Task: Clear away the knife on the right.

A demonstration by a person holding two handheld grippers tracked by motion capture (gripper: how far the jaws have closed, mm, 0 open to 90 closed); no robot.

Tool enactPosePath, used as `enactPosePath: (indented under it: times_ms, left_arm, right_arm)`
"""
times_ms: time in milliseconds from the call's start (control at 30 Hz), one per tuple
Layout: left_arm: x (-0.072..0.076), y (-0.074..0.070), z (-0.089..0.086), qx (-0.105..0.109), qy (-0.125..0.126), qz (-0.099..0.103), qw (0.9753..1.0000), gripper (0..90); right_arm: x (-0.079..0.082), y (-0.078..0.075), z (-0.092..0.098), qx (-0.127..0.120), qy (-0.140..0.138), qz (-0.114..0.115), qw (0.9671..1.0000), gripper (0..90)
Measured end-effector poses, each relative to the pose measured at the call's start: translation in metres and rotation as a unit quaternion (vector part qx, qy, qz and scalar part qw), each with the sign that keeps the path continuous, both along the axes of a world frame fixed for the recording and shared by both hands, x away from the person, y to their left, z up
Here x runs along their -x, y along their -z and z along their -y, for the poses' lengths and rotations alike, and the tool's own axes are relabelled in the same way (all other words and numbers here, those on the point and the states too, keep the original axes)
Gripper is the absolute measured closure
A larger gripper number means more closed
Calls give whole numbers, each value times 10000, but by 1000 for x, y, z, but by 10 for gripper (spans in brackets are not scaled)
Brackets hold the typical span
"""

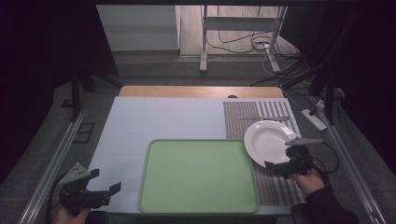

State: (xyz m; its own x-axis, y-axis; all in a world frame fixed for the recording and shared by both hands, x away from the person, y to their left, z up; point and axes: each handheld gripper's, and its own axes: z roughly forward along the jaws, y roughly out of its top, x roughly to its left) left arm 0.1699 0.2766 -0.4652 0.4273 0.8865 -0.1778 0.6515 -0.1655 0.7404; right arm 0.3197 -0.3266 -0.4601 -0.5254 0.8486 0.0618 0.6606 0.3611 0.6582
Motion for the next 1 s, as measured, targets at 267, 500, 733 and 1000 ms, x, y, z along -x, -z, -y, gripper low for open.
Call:
enactPosePath:
  times_ms: [267, 500, 733, 1000]
  left_arm:
    - [0, 0, 0, 1, -5, -4, 10000, 33]
    - [0, 0, 0, -3, -3, -3, 10000, 33]
    - [0, 0, 0, -4, -3, -5, 10000, 33]
    - [0, 0, 0, 3, -1, -11, 10000, 33]
  right_arm:
    - [-22, 3, -3, 125, 149, -63, 9998, 0]
    - [-36, 5, -4, 97, 237, -97, 9996, 0]
    - [-55, 7, -5, 160, 287, -196, 9993, 0]
    - [-74, 11, -8, 356, 335, -149, 9987, 0]
